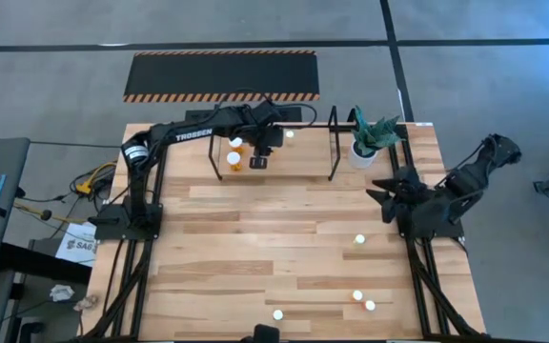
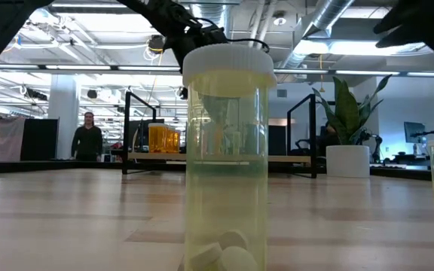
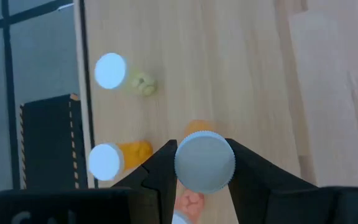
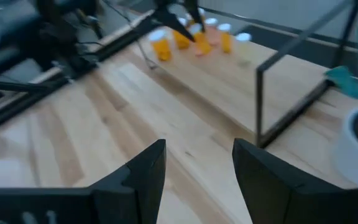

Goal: Pick and place medicine bottles onto shelf by color
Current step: Put the top small orange pill bottle on the shelf aligned with the other small orange pill bottle, then put the top yellow pill bottle aligned on the shelf with the other yellow pill bottle

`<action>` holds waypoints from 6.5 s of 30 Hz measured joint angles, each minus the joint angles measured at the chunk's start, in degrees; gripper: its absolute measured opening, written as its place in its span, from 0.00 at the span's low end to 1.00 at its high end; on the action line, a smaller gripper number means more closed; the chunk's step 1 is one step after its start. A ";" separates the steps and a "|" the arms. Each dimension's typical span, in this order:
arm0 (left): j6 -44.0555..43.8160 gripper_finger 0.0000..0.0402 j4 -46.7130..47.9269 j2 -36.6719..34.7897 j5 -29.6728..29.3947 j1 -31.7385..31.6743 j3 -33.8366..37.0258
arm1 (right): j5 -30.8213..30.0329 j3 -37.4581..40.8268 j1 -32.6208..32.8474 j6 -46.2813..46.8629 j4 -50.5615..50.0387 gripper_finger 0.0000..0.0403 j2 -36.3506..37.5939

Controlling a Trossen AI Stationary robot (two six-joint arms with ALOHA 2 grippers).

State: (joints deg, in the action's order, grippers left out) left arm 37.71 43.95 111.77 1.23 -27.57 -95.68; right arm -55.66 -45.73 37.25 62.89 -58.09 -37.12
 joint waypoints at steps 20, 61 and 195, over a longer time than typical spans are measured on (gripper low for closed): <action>0.82 0.26 -0.20 2.82 -0.50 0.34 0.10 | 0.27 19.51 -0.26 -4.87 8.06 0.52 16.58; -1.03 0.26 4.12 5.60 0.05 -0.58 -2.43 | 0.31 19.51 -0.26 -4.85 7.15 0.52 16.37; -48.99 0.52 3.70 -3.63 -9.06 28.66 -20.50 | 0.33 19.47 -0.26 -4.83 7.18 0.52 16.35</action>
State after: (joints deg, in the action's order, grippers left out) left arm -11.28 47.65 108.14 -7.83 1.09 -116.18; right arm -55.33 -26.26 36.99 58.06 -50.92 -20.78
